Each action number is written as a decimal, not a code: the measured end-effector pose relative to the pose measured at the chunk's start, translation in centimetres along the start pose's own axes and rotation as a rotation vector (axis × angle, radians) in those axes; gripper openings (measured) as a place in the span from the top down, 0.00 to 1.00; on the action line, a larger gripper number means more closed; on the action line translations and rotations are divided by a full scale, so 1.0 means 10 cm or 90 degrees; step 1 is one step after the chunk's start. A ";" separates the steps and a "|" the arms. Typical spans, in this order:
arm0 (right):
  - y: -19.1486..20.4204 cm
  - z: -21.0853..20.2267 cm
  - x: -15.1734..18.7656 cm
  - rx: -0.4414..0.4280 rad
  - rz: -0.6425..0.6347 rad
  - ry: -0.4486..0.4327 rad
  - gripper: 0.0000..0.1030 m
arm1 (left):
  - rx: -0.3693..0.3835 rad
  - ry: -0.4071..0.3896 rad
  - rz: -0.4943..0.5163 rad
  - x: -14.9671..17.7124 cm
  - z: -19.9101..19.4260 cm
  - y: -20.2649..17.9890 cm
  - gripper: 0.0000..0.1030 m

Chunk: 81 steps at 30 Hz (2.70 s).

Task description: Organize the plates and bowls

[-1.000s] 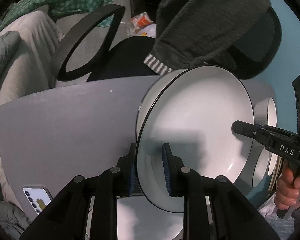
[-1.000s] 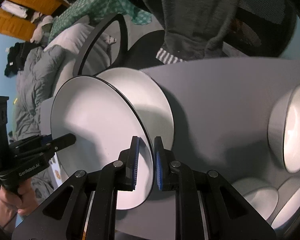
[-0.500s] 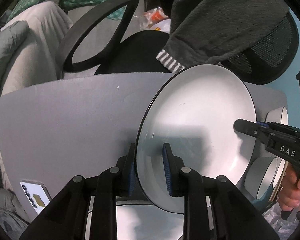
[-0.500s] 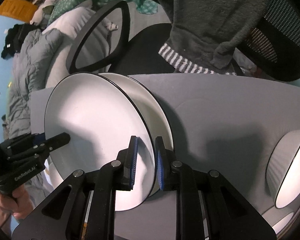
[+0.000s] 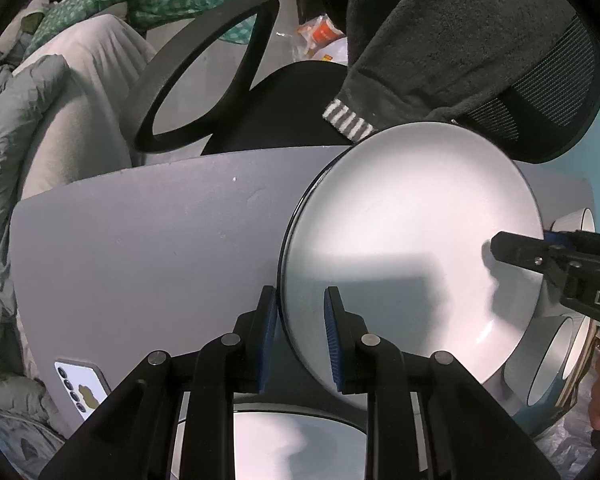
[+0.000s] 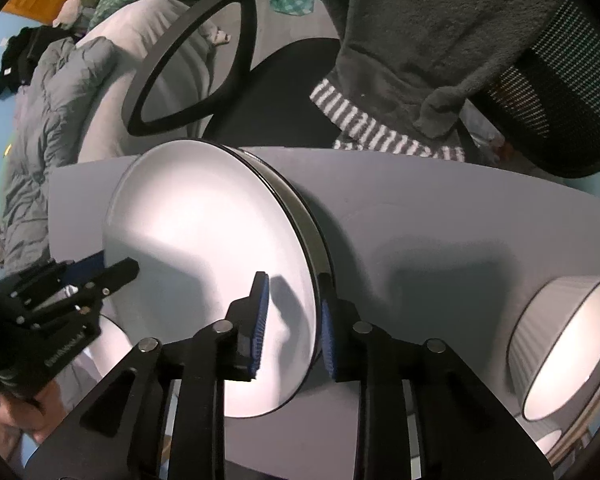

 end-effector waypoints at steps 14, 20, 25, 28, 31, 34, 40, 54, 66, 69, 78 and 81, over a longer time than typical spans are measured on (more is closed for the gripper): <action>0.14 -0.29 -0.11 0.070 -0.058 -0.072 0.52 | -0.025 -0.055 -0.002 0.04 -0.32 0.07 0.57; 0.29 -0.55 -0.03 0.086 -0.100 -0.113 0.46 | -0.049 -0.112 0.009 0.15 -0.69 0.11 0.46; 0.44 -0.77 0.09 0.111 -0.137 -0.150 0.42 | -0.059 -0.151 0.017 0.29 -0.97 0.13 0.43; 0.50 -0.89 0.17 0.109 -0.143 -0.163 0.42 | -0.033 -0.170 0.013 0.39 -1.13 0.13 0.40; 0.56 -0.99 0.28 0.110 -0.155 -0.173 0.42 | -0.026 -0.193 0.005 0.50 -1.28 0.14 0.38; 0.61 -1.08 0.37 0.111 -0.160 -0.179 0.42 | -0.034 -0.215 -0.002 0.61 -1.40 0.18 0.37; 0.70 -1.21 0.55 0.112 -0.173 -0.190 0.38 | -0.022 -0.221 -0.023 0.84 -1.45 0.27 0.35; 0.89 -1.35 0.95 0.102 -0.188 -0.204 0.36 | -0.012 -0.231 -0.047 1.34 -1.71 0.42 0.34; 1.08 -1.38 1.25 0.090 -0.196 -0.209 0.35 | -0.018 -0.225 -0.050 1.70 -1.74 0.59 0.32; 1.13 -1.34 1.30 0.079 -0.199 -0.205 0.33 | -0.009 -0.227 -0.048 1.79 -1.72 0.61 0.32; 1.13 -1.05 1.40 0.055 -0.168 -0.178 0.33 | 0.004 -0.203 -0.070 2.00 -1.36 0.78 0.32; 1.11 -0.91 1.43 0.041 -0.158 -0.168 0.33 | 0.019 -0.192 -0.081 2.04 -1.18 0.84 0.32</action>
Point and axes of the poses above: each gripper's, at about its wrist camera, not at the fingertips, and z roughly the way its jaws point, y to its left, x to its underside, the point moved 5 cm from there along z, roughly the way its jaws point, and after that the axes turned 11 degrees about z, right-handed, at the moved point
